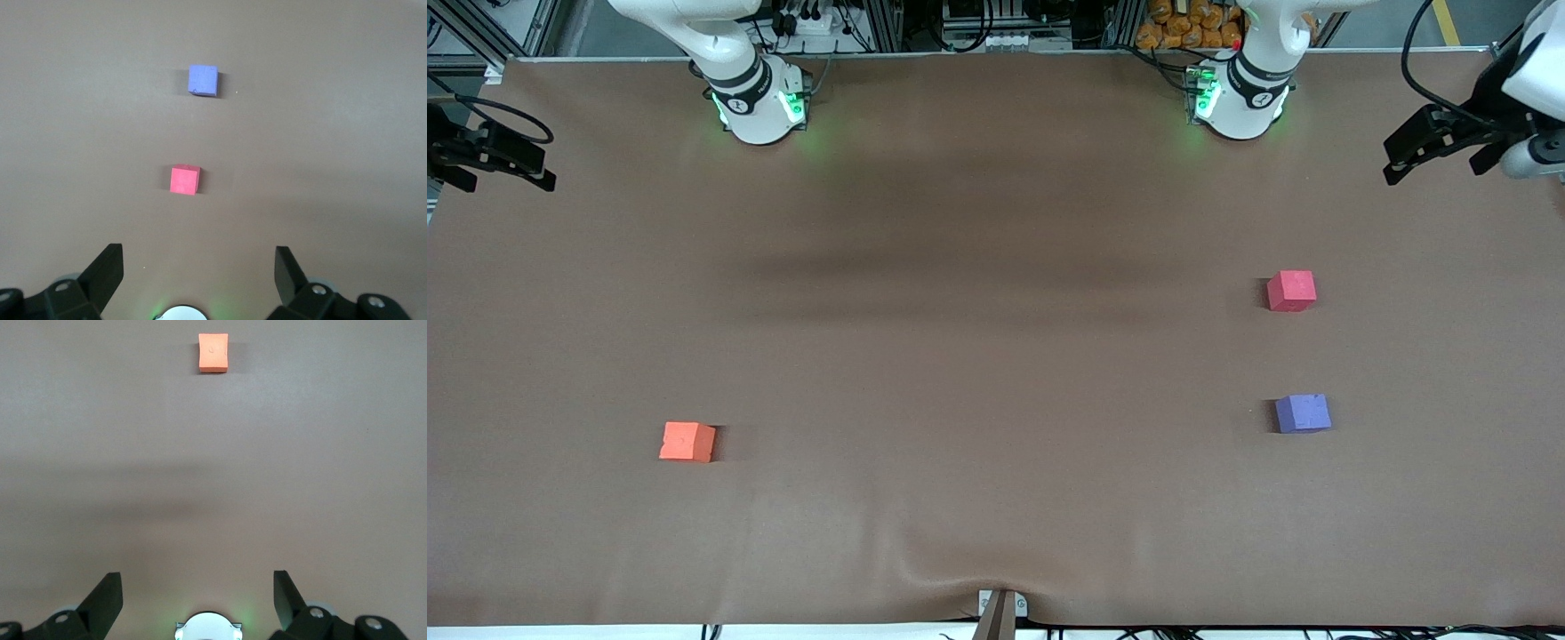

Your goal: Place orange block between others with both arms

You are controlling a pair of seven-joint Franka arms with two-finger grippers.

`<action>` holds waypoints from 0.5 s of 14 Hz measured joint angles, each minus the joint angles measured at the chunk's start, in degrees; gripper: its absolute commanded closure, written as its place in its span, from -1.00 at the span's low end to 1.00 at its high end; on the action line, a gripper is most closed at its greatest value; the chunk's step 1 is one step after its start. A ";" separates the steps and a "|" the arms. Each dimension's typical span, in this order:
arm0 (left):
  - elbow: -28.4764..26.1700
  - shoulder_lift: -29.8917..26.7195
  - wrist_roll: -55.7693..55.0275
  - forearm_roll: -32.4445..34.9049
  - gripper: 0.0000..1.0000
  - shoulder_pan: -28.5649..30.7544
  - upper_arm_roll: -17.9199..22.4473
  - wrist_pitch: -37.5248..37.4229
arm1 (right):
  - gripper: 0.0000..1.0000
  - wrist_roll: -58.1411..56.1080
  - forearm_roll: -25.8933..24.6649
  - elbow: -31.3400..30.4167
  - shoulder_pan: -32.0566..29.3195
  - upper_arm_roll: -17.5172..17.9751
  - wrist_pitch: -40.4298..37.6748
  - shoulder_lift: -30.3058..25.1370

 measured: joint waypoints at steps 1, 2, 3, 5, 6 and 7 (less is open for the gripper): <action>0.22 0.02 0.04 0.00 -1.00 0.14 0.04 0.01 | -1.00 0.00 0.00 0.00 0.00 0.01 0.00 0.00; 0.34 0.02 0.11 0.00 -1.00 0.17 0.04 0.04 | -1.00 0.00 0.00 0.00 0.00 0.01 0.01 0.00; 0.55 0.04 0.11 0.00 -1.00 0.17 0.03 0.10 | -1.00 0.00 0.00 0.00 0.01 0.02 0.03 0.00; 1.36 0.08 0.12 0.00 -1.00 0.16 0.01 0.13 | -1.00 0.00 0.00 0.00 0.01 0.04 0.04 0.00; 1.65 0.08 0.12 0.00 -1.00 0.16 0.00 0.12 | -1.00 0.00 0.00 0.00 0.01 0.05 0.04 0.00; 1.77 0.09 0.18 0.00 -1.00 0.16 0.00 0.12 | -1.00 0.00 0.00 0.00 0.02 0.06 0.04 0.00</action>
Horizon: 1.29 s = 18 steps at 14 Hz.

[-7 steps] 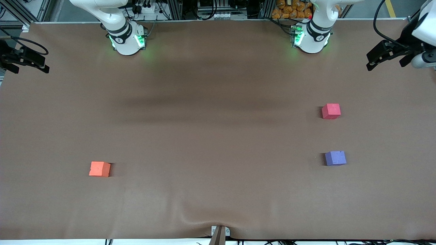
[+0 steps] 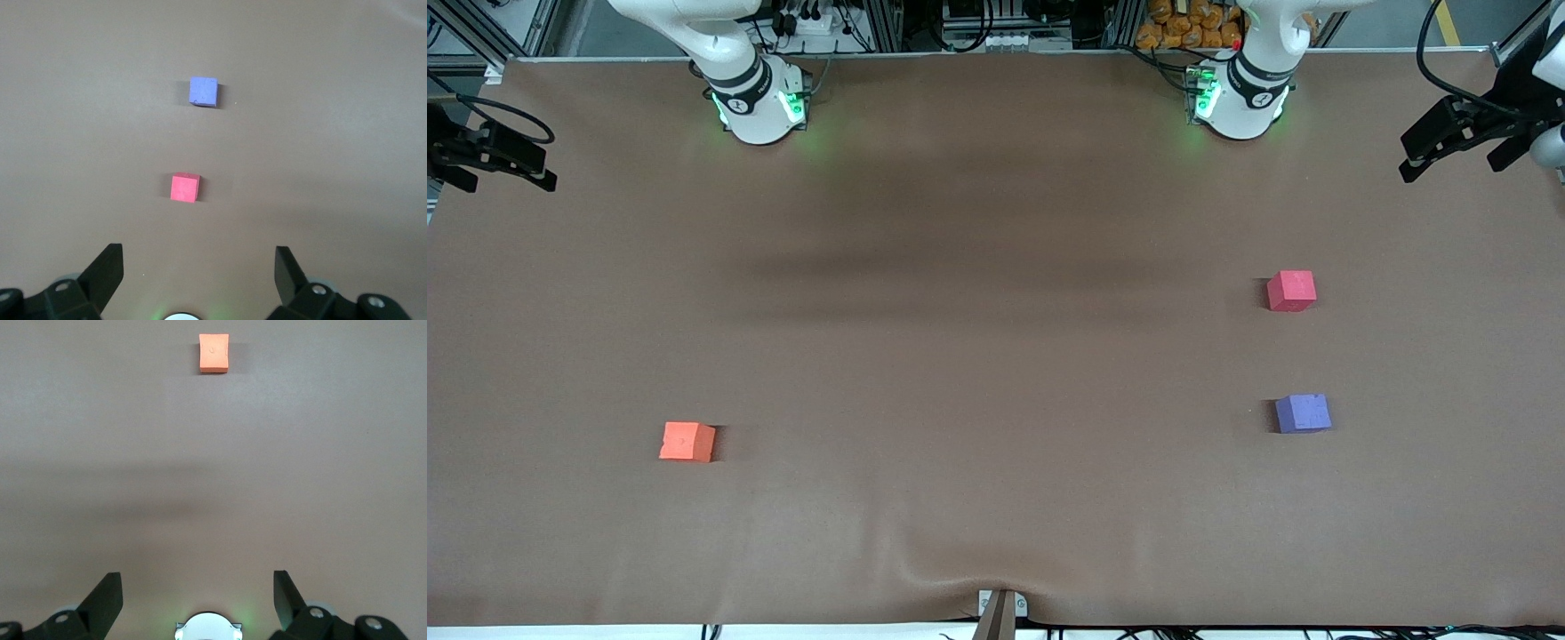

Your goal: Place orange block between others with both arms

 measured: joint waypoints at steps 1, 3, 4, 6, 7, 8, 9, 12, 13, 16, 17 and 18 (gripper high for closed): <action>0.01 0.00 0.39 0.00 -1.00 0.00 0.00 0.00 | -1.00 0.00 0.00 -0.01 0.00 0.00 0.00 0.00; 0.01 0.04 1.34 0.00 -1.00 0.00 0.00 0.00 | -1.00 0.00 0.00 -0.09 0.00 0.01 0.09 0.03; 0.01 0.04 1.62 0.00 -1.00 0.00 0.00 0.00 | -1.00 0.00 0.00 -0.22 0.00 0.01 0.36 0.10; 0.03 0.06 1.66 0.00 -1.00 0.00 0.00 0.00 | -1.00 0.00 0.00 -0.78 0.11 0.07 1.33 0.70; 0.03 0.07 1.67 0.00 -1.00 0.00 0.00 0.00 | -1.00 0.00 0.00 -1.19 0.19 0.13 2.50 1.43; 0.05 0.10 1.68 0.00 -1.00 -0.03 -0.01 0.00 | -1.00 0.00 0.00 -1.58 0.24 0.18 3.94 2.70; 0.06 0.14 1.68 0.00 -1.00 -0.09 -0.04 0.00 | -1.00 0.00 0.00 -1.80 0.27 0.21 5.65 4.49; 0.10 0.49 1.70 0.00 -1.00 -0.15 -0.08 0.00 | -1.00 -0.01 0.00 -2.06 0.24 0.17 12.84 11.57; 0.12 0.63 1.71 0.00 -1.00 -0.16 -0.09 0.00 | -1.00 -0.01 0.00 -2.14 0.18 0.13 15.88 14.30; 0.20 0.79 1.74 0.00 -1.00 -0.26 -0.30 0.00 | -1.00 0.00 0.23 -2.37 -0.09 0.01 25.14 22.60; 0.23 0.82 1.74 0.00 -1.00 -0.29 -0.44 0.00 | -1.00 0.00 0.47 -2.39 -0.09 0.01 29.03 25.67; 0.26 0.85 1.74 0.00 -1.00 -0.32 -0.54 0.00 | -1.00 -0.01 0.54 -2.38 -0.07 0.04 32.91 28.49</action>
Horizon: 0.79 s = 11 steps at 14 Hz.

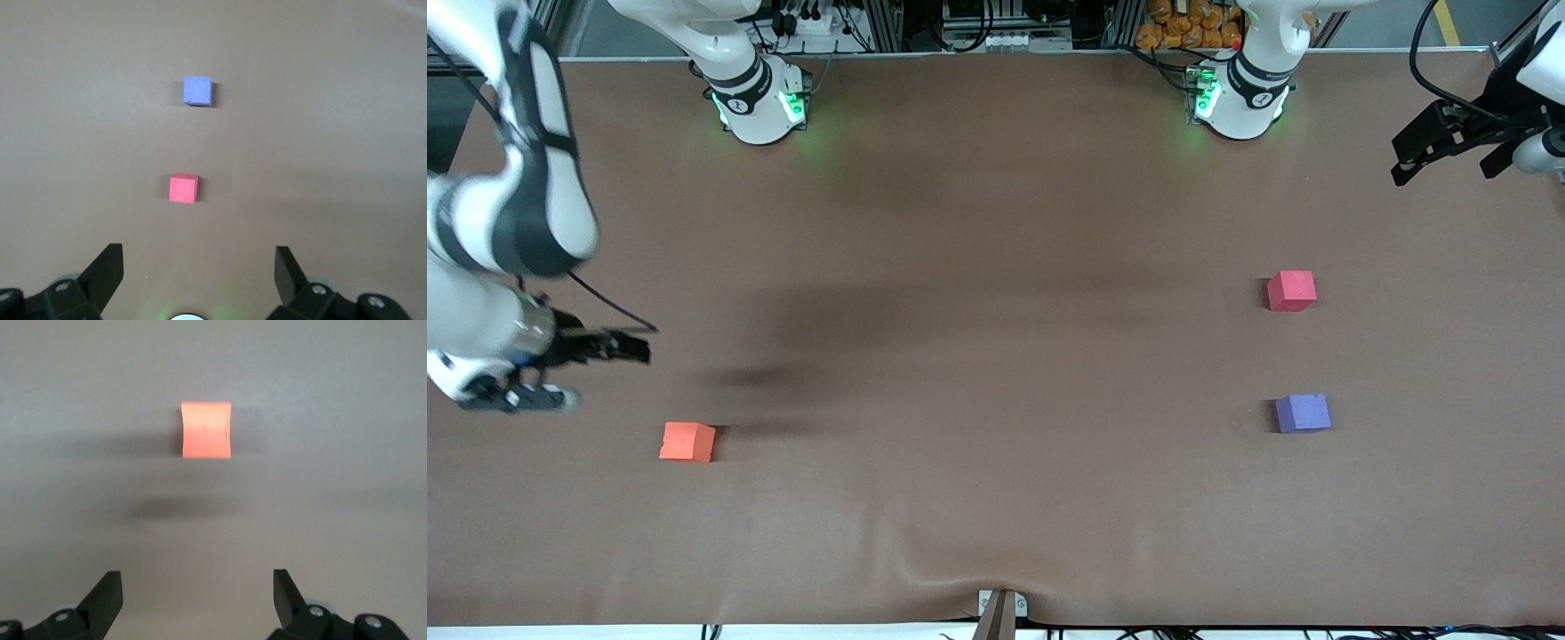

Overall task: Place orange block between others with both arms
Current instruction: 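Reach the right gripper down to the orange cube and grasp it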

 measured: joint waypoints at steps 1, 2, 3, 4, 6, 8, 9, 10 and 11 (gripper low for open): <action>0.02 0.04 0.00 0.00 -1.00 -0.07 -0.05 0.00 | -1.00 -0.09 0.00 0.07 0.01 0.01 3.76 2.70; 0.03 0.08 0.00 0.00 -1.00 -0.16 -0.07 0.00 | -1.00 -0.44 0.00 0.23 0.01 0.01 7.18 5.37; 0.03 0.19 0.00 0.00 -1.00 -0.24 -0.09 0.00 | -1.00 -0.94 0.00 0.58 0.02 0.01 9.93 7.89; 0.02 0.43 0.00 0.00 -1.00 -0.30 -0.14 0.00 | -1.00 -1.11 0.00 1.10 0.02 0.01 12.15 10.31; 0.03 1.20 0.00 0.00 -1.00 -0.38 -0.24 0.00 | -1.00 -1.12 0.01 1.80 -0.01 0.00 16.21 14.33; 0.04 1.93 0.00 0.00 -1.00 -0.43 -0.25 0.00 | -1.00 -1.12 0.05 2.30 -0.02 0.00 19.31 16.92; 0.04 2.22 0.00 0.00 -1.00 -0.43 -0.25 0.00 | -1.00 -1.12 0.09 2.51 -0.03 -0.01 20.44 17.76; 0.05 2.48 0.00 0.00 -1.00 -0.44 -0.25 0.01 | -1.00 -1.12 0.12 2.66 -0.06 -0.02 21.47 18.39; 0.06 2.76 0.00 0.00 -1.00 -0.45 -0.25 0.01 | -1.00 -1.12 0.13 2.76 -0.09 -0.02 21.86 18.66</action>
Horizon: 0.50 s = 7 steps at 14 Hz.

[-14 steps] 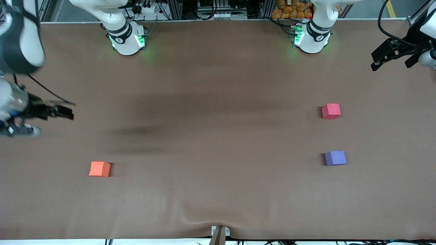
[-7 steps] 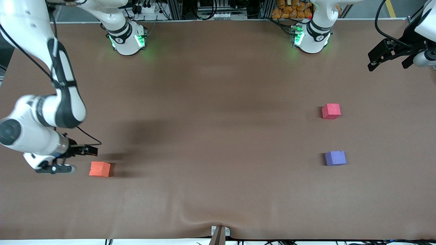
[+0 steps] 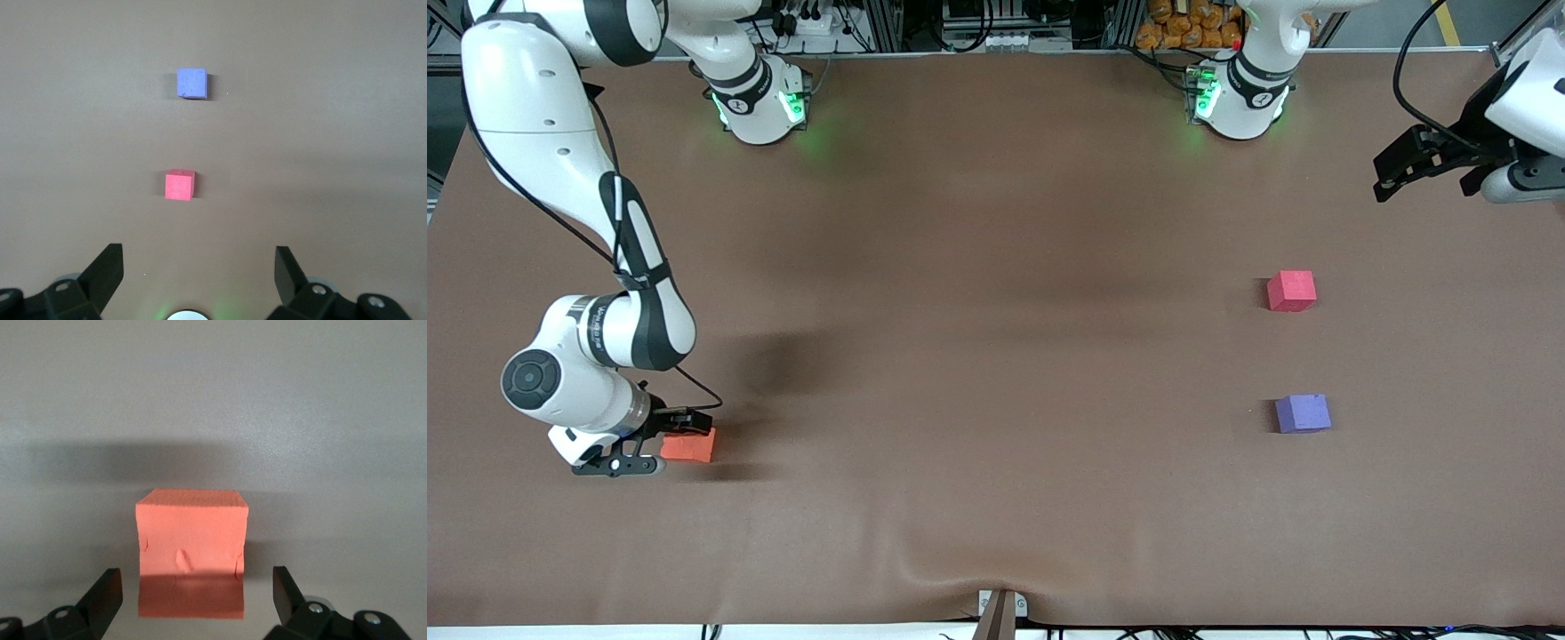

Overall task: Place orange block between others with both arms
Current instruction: 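Reach the right gripper down to the orange cube and grasp it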

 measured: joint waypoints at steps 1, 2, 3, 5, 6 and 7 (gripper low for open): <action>0.02 0.24 0.00 0.00 -1.00 0.00 0.00 0.07 | -1.00 0.00 0.01 0.13 -0.02 -0.01 0.03 0.08; 0.13 0.41 0.00 0.00 -1.00 0.00 0.00 0.17 | -0.12 0.00 0.02 0.20 -0.02 -0.01 0.08 0.08; 0.41 0.53 0.00 0.00 -1.00 0.00 0.01 0.19 | 0.84 0.00 0.02 0.23 -0.02 0.00 0.22 0.09; 0.79 0.56 0.00 0.00 -1.00 0.05 0.06 0.19 | 1.00 0.00 0.02 0.23 -0.01 0.01 0.32 0.10; 0.89 0.57 0.00 0.00 -1.00 0.12 0.09 0.19 | 1.00 0.00 0.02 0.23 0.01 0.04 0.32 0.10; 1.01 0.57 0.00 0.00 -1.00 0.18 0.13 0.19 | 1.00 0.00 0.02 0.29 0.03 0.08 0.29 0.08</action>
